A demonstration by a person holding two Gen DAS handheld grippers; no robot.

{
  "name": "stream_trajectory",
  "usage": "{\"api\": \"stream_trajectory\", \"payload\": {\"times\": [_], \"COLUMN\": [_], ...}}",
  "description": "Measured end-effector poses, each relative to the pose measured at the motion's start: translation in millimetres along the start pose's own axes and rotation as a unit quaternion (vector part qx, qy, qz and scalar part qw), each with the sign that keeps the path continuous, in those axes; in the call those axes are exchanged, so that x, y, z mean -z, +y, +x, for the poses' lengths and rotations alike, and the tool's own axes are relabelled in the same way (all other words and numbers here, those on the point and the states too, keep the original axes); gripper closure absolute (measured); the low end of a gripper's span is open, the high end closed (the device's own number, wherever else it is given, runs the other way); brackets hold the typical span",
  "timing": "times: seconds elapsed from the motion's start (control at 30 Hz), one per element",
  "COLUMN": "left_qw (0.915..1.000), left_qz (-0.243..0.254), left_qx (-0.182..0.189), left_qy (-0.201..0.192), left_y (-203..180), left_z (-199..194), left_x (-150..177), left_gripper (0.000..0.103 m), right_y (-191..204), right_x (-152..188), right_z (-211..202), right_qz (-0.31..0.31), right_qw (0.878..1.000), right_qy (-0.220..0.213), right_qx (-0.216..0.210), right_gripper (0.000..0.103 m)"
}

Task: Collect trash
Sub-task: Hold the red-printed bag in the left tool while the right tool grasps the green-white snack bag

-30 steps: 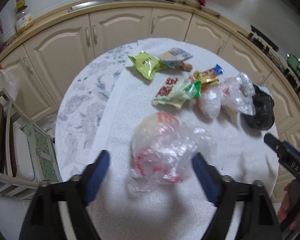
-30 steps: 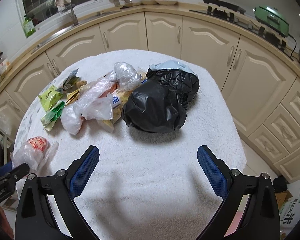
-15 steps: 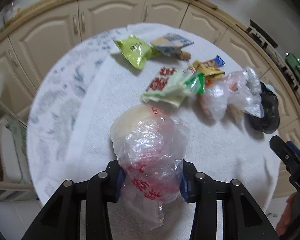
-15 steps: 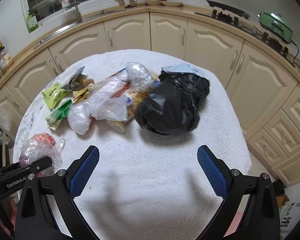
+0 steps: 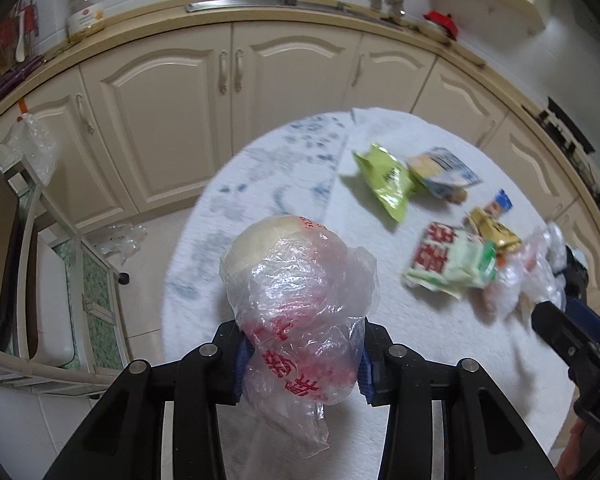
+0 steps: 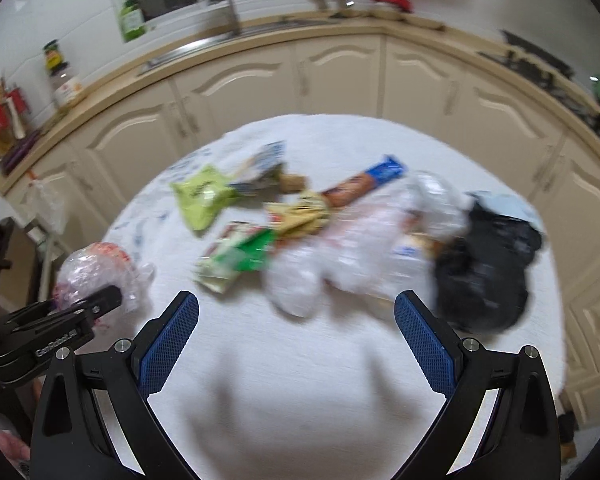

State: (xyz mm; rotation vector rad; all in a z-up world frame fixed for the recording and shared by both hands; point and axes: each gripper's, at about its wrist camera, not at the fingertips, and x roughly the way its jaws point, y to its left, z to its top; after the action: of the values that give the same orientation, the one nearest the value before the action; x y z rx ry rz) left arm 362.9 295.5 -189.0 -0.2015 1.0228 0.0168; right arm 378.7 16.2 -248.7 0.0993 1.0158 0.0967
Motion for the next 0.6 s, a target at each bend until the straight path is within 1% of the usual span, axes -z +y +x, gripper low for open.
{"api": "stream_trajectory", "payload": {"times": [0.1, 0.17, 0.23, 0.4, 0.5, 0.53, 0.57, 0.6], "left_qw": [0.9999, 0.9999, 0.9998, 0.9997, 0.9996, 0.9995, 0.9995, 0.9995], "left_qz": [-0.009, -0.014, -0.018, -0.022, -0.025, -0.026, -0.026, -0.027], "left_qx": [-0.003, -0.002, -0.002, 0.007, 0.015, 0.015, 0.017, 0.017], "left_qy": [-0.007, -0.01, -0.012, -0.012, -0.007, -0.006, -0.004, -0.003], "left_y": [14, 24, 32, 52, 62, 63, 66, 67], "left_z": [-3, -3, -4, 4, 10, 13, 15, 17], "left_x": [-5, -8, -9, -15, -18, -19, -21, -22], "left_gripper": [0.065, 0.065, 0.065, 0.065, 0.065, 0.065, 0.065, 0.065], "right_y": [18, 27, 37, 40, 42, 42, 42, 43], "right_x": [-4, -5, -8, -15, -21, -23, -24, -25], "right_z": [14, 24, 37, 69, 83, 87, 90, 93], "right_qz": [-0.004, -0.003, -0.004, 0.03, 0.044, 0.049, 0.055, 0.06], "right_qw": [0.999, 0.998, 0.997, 0.996, 0.995, 0.995, 0.994, 0.994], "right_qy": [0.017, 0.03, 0.045, 0.077, 0.083, 0.086, 0.088, 0.089], "right_qx": [-0.03, -0.047, -0.055, -0.046, -0.031, -0.027, -0.023, -0.018], "right_gripper": [0.005, 0.011, 0.014, 0.022, 0.03, 0.037, 0.049, 0.057]}}
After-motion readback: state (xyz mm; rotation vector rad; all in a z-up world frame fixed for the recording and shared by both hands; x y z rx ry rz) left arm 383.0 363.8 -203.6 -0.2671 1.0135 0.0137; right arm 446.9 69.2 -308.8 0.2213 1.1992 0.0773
